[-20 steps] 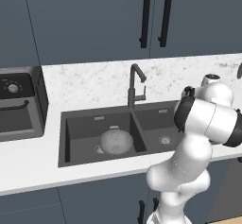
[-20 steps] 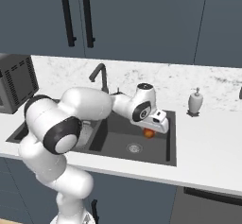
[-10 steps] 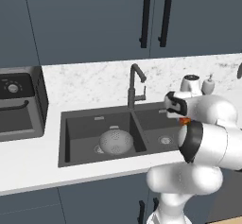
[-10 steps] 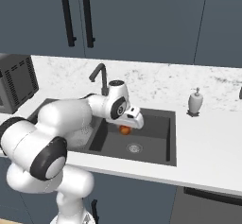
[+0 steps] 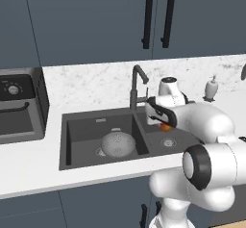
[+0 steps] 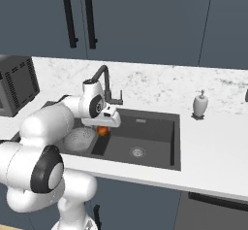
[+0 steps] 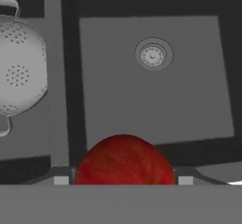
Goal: Put the colander in the sink, put the apple in the colander, and turn on the sink faucet and pour water over the colander.
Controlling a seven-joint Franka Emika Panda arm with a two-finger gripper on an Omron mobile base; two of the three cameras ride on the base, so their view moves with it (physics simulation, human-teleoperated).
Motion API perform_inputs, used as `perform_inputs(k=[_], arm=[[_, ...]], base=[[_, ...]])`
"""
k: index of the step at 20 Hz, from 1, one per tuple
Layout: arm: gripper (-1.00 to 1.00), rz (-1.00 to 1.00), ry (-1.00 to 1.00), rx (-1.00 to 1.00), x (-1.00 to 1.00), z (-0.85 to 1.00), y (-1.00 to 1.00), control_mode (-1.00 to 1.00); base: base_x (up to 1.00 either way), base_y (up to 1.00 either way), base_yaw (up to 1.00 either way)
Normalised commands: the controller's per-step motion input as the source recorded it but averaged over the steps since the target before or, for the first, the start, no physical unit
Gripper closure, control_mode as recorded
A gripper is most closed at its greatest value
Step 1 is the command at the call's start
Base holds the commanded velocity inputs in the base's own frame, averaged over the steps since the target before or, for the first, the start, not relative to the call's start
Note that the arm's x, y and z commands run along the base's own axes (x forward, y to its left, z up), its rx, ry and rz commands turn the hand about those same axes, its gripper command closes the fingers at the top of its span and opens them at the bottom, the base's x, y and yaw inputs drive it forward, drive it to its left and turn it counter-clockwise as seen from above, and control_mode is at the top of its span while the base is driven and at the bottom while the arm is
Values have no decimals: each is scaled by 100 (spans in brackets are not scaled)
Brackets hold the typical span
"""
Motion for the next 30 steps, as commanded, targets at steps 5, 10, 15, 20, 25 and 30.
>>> perform_inputs(k=[5, 10, 15, 20, 25, 30], arm=[[100, 11, 1, 7, -3, 1, 86, -100], [100, 11, 1, 8, 0, 0, 85, -100], [100, 7, 0, 1, 11, -8, 86, -100], [100, 8, 0, 0, 49, -38, 28, -100], [100, 6, 2, 0, 45, -66, 37, -100], [100, 4, 2, 0, 51, -52, 27, -100]], base=[[0, 0, 0], [0, 0, 0], [0, 0, 0], [0, 0, 0], [0, 0, 0], [0, 0, 0]])
